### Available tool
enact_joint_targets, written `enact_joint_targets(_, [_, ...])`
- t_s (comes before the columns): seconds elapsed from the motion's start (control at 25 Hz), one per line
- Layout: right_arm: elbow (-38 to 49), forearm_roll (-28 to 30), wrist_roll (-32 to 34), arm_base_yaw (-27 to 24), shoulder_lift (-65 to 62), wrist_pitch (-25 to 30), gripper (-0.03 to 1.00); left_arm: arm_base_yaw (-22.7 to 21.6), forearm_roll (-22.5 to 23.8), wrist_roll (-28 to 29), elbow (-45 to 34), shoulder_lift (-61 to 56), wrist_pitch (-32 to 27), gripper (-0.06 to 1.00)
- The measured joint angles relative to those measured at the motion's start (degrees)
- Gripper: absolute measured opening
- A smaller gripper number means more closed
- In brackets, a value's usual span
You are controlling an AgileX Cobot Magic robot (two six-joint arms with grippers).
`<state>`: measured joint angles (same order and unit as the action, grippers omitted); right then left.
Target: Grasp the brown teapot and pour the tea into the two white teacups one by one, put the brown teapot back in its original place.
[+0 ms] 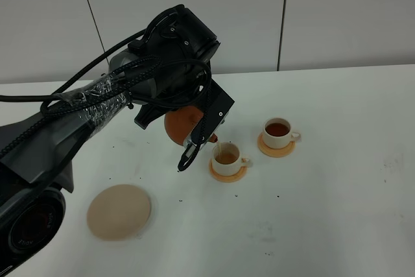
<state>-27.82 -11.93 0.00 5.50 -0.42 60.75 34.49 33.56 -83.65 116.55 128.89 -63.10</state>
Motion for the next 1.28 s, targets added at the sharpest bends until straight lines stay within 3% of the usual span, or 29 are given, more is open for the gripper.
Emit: enact_joint_targets(1.28, [0.0,0.0,0.0,0.0,0.0,0.0,0.24,0.0,1.4,0.0,0.0,0.0,-0.4,0.17])
